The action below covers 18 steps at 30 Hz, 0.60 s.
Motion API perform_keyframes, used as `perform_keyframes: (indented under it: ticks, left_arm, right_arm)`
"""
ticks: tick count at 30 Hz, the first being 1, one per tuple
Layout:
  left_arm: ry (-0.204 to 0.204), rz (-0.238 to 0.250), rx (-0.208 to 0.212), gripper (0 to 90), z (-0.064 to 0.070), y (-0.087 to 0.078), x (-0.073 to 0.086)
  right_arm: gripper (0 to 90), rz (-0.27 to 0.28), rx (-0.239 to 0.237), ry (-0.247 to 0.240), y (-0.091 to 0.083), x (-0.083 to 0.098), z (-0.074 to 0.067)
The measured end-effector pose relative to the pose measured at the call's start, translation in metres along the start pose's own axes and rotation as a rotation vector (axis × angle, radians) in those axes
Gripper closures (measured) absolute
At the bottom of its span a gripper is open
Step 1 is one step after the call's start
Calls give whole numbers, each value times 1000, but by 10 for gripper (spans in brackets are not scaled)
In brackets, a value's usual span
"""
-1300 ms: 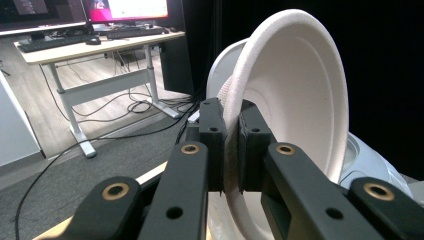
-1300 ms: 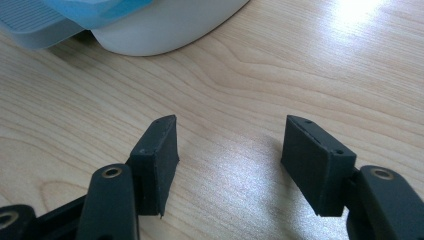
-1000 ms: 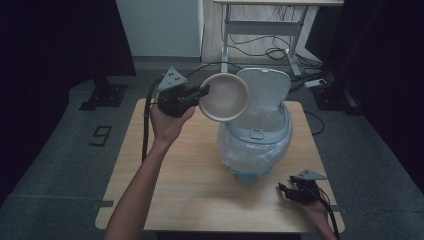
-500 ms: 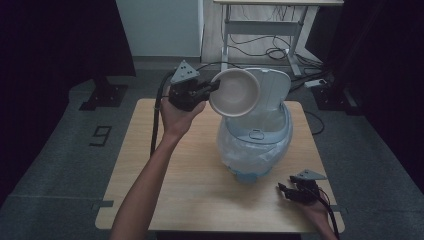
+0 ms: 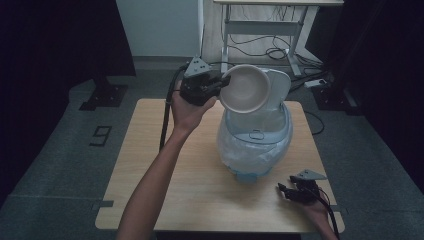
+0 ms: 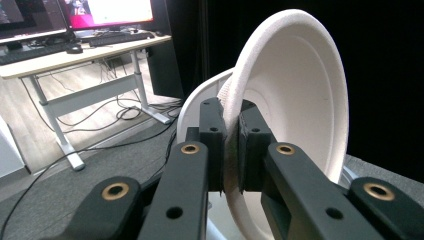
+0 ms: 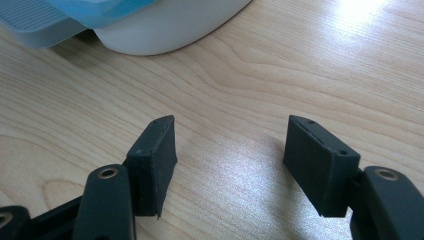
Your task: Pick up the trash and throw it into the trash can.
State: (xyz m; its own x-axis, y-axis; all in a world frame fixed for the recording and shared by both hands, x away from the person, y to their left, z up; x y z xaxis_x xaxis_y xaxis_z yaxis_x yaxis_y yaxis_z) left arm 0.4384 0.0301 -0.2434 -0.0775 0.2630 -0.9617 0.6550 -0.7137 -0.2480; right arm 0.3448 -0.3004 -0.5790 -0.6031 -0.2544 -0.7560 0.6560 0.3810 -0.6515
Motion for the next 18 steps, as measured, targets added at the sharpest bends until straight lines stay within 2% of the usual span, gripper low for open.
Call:
perform_keyframes:
  ticks: [18]
  left_arm:
    - [18, -30, 17, 832, 10, 40, -11]
  right_arm:
    - [369, 0, -3, -6, 1, 0, 1]
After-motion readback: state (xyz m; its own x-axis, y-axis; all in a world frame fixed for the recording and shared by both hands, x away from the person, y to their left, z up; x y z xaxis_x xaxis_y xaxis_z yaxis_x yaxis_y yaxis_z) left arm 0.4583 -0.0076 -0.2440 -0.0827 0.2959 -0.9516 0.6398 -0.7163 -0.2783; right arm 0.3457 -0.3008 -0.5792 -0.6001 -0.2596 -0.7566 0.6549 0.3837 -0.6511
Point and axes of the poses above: each handheld gripper's, and its own axes: y roughly forward along the jaws, x roughly out of its underside, z roughly to its right, the point moved 4 cm from there along y, roughly forward along the jaws, and after that the axes turned 4 degrees about y, right-handed, at the moved point
